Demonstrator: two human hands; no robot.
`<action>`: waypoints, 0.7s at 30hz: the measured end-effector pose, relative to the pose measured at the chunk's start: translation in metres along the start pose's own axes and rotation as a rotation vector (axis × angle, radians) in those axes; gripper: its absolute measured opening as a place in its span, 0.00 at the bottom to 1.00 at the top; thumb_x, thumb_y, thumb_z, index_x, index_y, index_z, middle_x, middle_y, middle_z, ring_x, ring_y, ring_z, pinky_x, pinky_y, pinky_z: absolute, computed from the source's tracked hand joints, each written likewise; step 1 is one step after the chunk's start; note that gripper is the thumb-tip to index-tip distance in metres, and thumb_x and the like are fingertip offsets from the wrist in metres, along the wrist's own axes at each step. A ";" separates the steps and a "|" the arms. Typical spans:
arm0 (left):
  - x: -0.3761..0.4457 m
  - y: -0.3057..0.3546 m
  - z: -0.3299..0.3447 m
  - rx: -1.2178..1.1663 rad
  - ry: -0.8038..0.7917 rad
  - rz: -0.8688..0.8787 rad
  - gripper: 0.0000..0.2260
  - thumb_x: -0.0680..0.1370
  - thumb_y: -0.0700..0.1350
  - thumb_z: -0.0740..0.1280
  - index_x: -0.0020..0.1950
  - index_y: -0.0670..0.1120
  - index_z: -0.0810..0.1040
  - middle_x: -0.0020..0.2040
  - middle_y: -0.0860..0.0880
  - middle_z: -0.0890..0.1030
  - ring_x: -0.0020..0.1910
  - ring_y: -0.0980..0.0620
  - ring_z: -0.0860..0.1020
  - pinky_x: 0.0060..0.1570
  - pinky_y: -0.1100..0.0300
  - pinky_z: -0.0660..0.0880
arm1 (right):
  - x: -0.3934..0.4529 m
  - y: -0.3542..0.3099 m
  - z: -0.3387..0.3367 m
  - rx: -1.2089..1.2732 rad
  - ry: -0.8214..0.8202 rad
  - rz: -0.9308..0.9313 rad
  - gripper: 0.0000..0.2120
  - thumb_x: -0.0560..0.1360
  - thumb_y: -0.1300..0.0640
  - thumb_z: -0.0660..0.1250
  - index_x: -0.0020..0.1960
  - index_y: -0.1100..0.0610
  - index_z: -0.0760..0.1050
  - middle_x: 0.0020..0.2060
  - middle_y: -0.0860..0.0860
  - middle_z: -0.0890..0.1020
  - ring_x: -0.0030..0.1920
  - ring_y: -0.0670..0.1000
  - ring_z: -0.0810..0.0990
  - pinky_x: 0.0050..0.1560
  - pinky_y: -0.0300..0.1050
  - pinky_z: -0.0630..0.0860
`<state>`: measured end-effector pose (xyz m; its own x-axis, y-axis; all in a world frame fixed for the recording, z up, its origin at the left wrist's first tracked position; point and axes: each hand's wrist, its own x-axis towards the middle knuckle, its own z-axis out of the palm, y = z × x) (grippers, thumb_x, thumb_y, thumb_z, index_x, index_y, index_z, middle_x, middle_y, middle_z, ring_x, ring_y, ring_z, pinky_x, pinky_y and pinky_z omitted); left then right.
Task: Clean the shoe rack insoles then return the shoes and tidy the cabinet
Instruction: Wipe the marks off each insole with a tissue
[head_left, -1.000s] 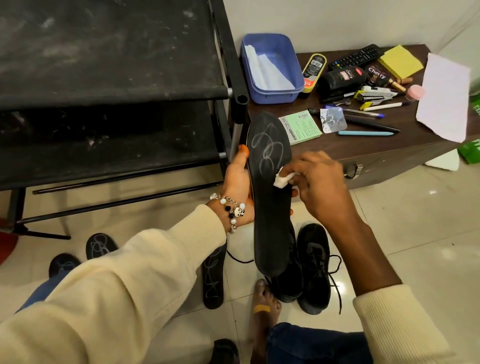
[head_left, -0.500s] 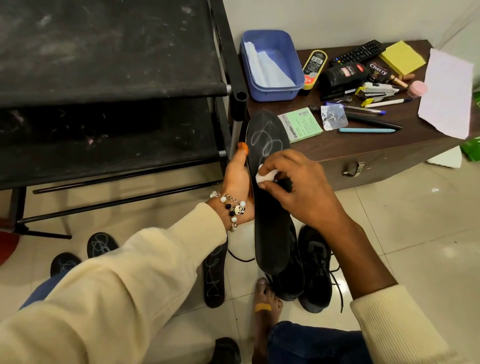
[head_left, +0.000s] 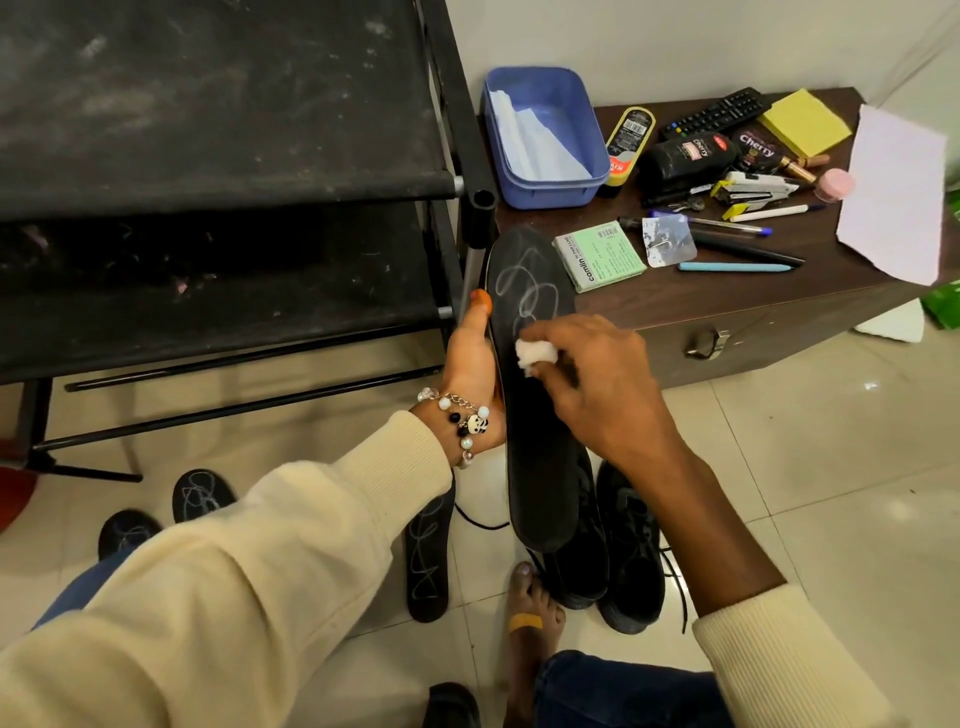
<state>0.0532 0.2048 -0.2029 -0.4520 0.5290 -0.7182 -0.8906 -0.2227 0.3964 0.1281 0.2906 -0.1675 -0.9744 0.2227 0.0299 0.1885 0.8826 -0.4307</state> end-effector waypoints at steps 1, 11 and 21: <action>0.001 0.000 -0.001 -0.013 0.018 0.009 0.29 0.77 0.65 0.58 0.64 0.43 0.77 0.59 0.41 0.81 0.58 0.44 0.80 0.52 0.53 0.77 | 0.000 -0.006 0.001 0.028 -0.015 -0.032 0.14 0.74 0.65 0.67 0.59 0.58 0.78 0.54 0.54 0.81 0.56 0.54 0.76 0.55 0.37 0.66; 0.000 -0.001 0.001 0.010 -0.039 -0.032 0.31 0.77 0.67 0.55 0.67 0.44 0.75 0.61 0.39 0.79 0.59 0.40 0.79 0.56 0.48 0.76 | 0.000 0.016 -0.014 -0.093 -0.115 -0.002 0.18 0.72 0.71 0.66 0.60 0.58 0.79 0.58 0.52 0.80 0.61 0.52 0.74 0.59 0.32 0.60; 0.002 -0.001 -0.001 0.010 0.037 -0.001 0.28 0.77 0.65 0.58 0.58 0.43 0.80 0.54 0.43 0.83 0.52 0.46 0.81 0.51 0.55 0.78 | 0.001 -0.012 0.003 0.024 -0.050 -0.020 0.17 0.72 0.71 0.65 0.58 0.59 0.79 0.55 0.54 0.81 0.58 0.54 0.75 0.58 0.42 0.69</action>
<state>0.0531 0.2054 -0.2054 -0.4529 0.4985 -0.7392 -0.8906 -0.2143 0.4012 0.1244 0.2788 -0.1646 -0.9830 0.1837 -0.0065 0.1667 0.8761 -0.4524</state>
